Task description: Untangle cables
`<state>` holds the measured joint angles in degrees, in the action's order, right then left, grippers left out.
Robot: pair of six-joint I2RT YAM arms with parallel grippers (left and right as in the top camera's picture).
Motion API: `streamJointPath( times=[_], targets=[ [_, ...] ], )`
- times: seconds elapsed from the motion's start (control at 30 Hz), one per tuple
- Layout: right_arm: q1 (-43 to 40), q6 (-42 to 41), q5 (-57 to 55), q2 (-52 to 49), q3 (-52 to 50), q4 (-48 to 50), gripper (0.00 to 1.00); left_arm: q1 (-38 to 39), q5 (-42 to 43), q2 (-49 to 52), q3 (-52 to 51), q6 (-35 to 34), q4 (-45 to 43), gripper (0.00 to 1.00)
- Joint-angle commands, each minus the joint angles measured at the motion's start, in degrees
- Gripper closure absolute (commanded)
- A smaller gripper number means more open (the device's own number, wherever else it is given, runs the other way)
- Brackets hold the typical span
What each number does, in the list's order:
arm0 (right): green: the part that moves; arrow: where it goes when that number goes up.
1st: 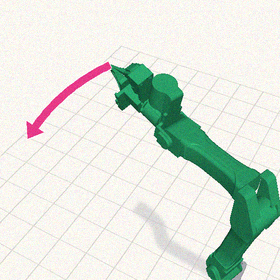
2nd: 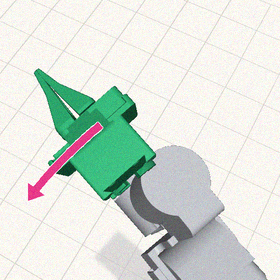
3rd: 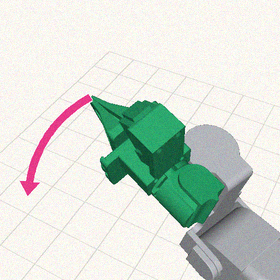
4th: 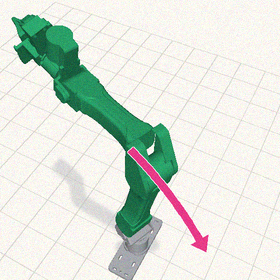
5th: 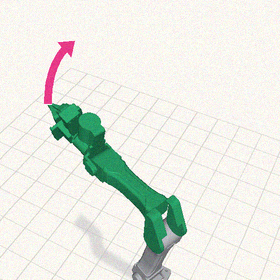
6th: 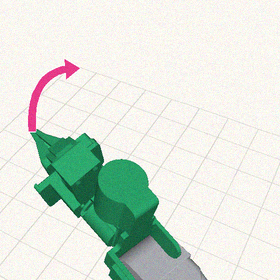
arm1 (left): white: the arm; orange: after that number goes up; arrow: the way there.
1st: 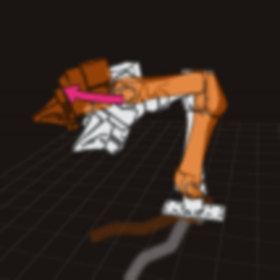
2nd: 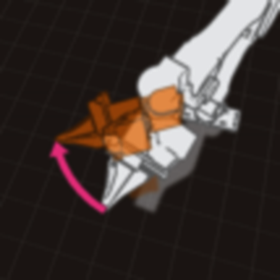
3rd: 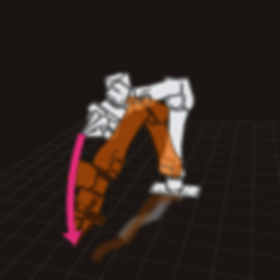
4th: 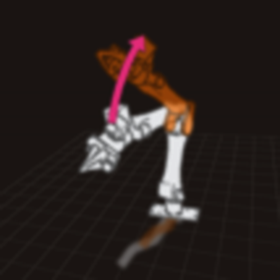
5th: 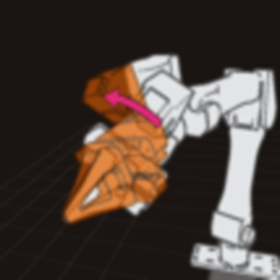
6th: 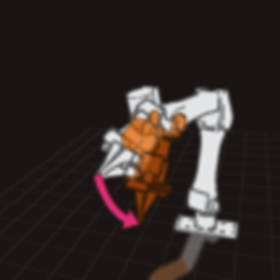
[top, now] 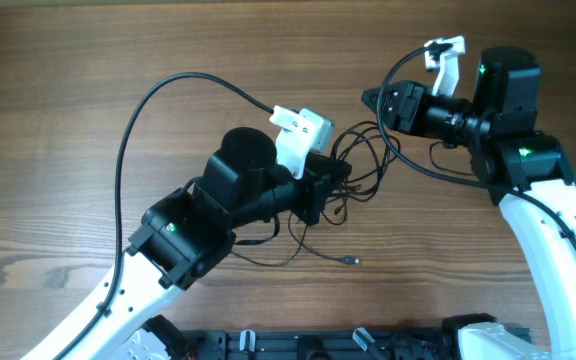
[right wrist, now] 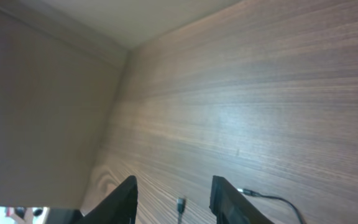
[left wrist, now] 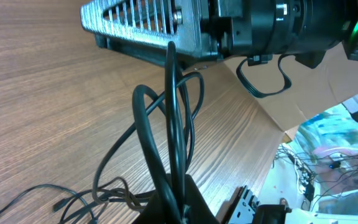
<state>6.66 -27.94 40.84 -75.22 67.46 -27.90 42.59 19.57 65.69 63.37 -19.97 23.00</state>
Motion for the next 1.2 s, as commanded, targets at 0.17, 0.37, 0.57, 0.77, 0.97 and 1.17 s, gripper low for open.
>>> streamJointPath(
  times=[0.17,0.37,0.57,0.77,0.97,1.17],
  targets=[
    [-2.84,4.94,-4.83,0.24,0.07,-1.55,0.3,-1.88,-10.93,0.0,0.22,-7.96,4.57,0.96],
    [-3.08,21.84,-1.81,1.27,0.07,-7.65,0.23,-3.72,-14.53,0.0,0.22,-11.02,4.48,0.96],
    [-2.58,41.05,3.13,1.25,0.07,-13.31,0.17,-3.69,-11.52,0.11,0.22,-13.57,1.05,0.96],
    [-1.68,42.77,2.91,1.25,0.07,-12.04,0.09,-3.43,-9.88,1.9,0.22,-13.57,0.02,0.96],
    [-1.68,38.45,-3.06,1.22,0.07,-9.86,0.01,-1.81,-8.31,2.73,0.22,-13.53,-2.14,0.96],
    [-1.68,38.23,-5.95,1.18,0.07,-9.35,0.0,0.13,-8.28,2.73,0.22,-13.51,-2.27,0.96]
  ],
)
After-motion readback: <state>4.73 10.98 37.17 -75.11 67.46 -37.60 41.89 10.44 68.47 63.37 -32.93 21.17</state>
